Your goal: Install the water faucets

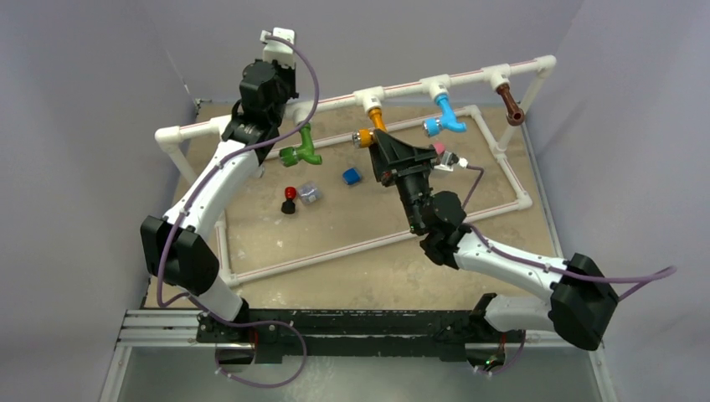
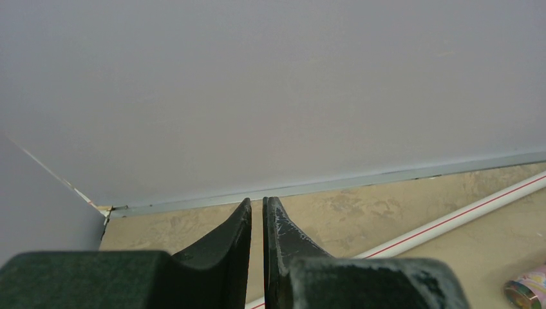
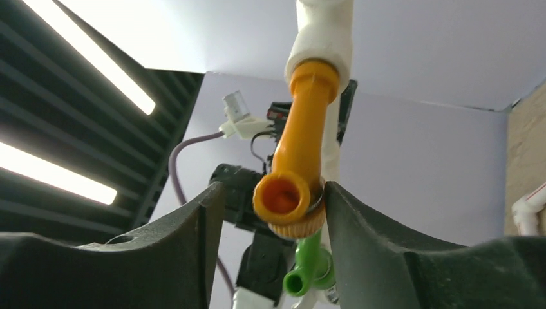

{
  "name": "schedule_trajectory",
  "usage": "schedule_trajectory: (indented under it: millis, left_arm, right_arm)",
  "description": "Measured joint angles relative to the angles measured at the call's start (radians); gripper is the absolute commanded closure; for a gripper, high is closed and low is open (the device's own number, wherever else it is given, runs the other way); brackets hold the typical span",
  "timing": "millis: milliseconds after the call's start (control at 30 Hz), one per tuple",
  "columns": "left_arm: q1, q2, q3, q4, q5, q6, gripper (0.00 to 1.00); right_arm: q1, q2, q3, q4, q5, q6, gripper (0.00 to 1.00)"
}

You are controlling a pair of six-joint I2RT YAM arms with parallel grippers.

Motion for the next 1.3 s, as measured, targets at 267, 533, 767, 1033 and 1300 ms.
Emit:
schedule_trajectory:
  millis: [267,533,767,1033,1300]
  left_arm:
    - [0.001,0.0,0.0,0.0,-0.002,0.0,0.9]
    - [0.001,0.0,0.0,0.0,-0.003,0.0,0.9]
    - [0.0,0.0,0.0,0.002,-0.004,0.003,0.9]
    - [-0.001,0.003,0.0,0.016,-0.009,0.015,0.9]
    - [-0.003,0.004,-0.001,0.016,-0.014,0.021,0.9]
  right_arm:
    - [0.011,-0.105,-0.033,-0.026,-0.032,-0.041,0.21]
    - [0.012,-0.211,-0.037,-0.158,-0.068,-0.23,0.2]
    - [0.013,-0.273,0.031,-0.351,-0.118,-0.578,0.2]
    - [0.016,-0.3,0.166,-0.648,-0.214,-1.039,0.2]
    - [0.014,-0.313,0.375,-0.786,-0.268,-1.569,0.19]
